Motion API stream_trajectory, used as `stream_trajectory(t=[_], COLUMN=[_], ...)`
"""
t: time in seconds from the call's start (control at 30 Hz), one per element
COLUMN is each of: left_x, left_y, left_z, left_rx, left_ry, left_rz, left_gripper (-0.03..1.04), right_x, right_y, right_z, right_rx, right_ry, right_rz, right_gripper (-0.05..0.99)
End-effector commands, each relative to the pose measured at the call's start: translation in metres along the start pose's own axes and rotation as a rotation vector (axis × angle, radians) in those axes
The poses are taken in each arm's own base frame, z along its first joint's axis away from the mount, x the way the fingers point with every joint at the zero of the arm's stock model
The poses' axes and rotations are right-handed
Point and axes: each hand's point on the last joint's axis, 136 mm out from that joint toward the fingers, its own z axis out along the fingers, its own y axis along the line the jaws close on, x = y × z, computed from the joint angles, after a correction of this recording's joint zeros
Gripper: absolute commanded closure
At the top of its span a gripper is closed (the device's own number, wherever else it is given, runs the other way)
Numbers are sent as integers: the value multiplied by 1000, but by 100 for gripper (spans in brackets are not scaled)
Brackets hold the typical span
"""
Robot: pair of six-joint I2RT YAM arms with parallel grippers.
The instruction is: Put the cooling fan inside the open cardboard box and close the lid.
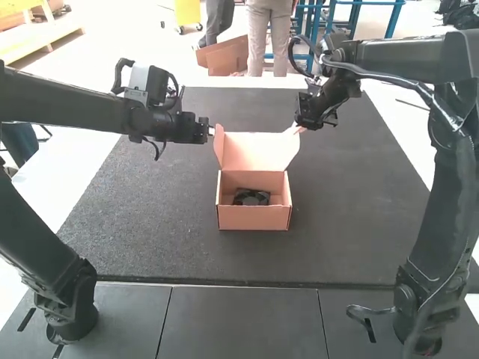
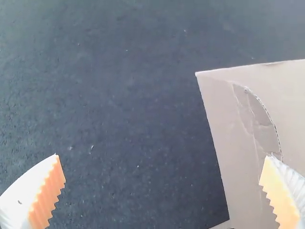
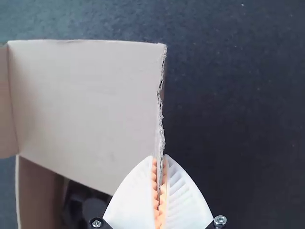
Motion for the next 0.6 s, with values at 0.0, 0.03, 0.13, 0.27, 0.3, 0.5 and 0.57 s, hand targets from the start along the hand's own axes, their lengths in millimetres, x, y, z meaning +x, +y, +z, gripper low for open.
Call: stream_trajectory(t=[0.0,0.03,0.13,0.27,0.3,0.5,0.57], left_x=[-19,-18,-16,-13,-13,-7,-6], left_y=[-9,-10,-16,-24,-25,-32,-31], left_z=[-2,-2,-2,-1,-1,-1,-2], left_rx=[23,26,36,51,53,64,63], left_ry=[-38,-34,-27,-21,-19,1,7], left_rz=[2,3,10,18,19,27,26], left_gripper=[4,4,4,4,4,4,4], right_x=[2,6,16,29,30,47,54], right_y=[19,21,25,29,29,27,27], right_z=[-5,-5,-5,-4,-5,-6,-6], right_rx=[-34,-35,-48,-50,-50,-41,-39], right_ry=[16,28,70,117,122,188,212], right_rz=[-37,-39,-42,-41,-41,-48,-46], right_gripper=[95,95,95,95,95,95,95])
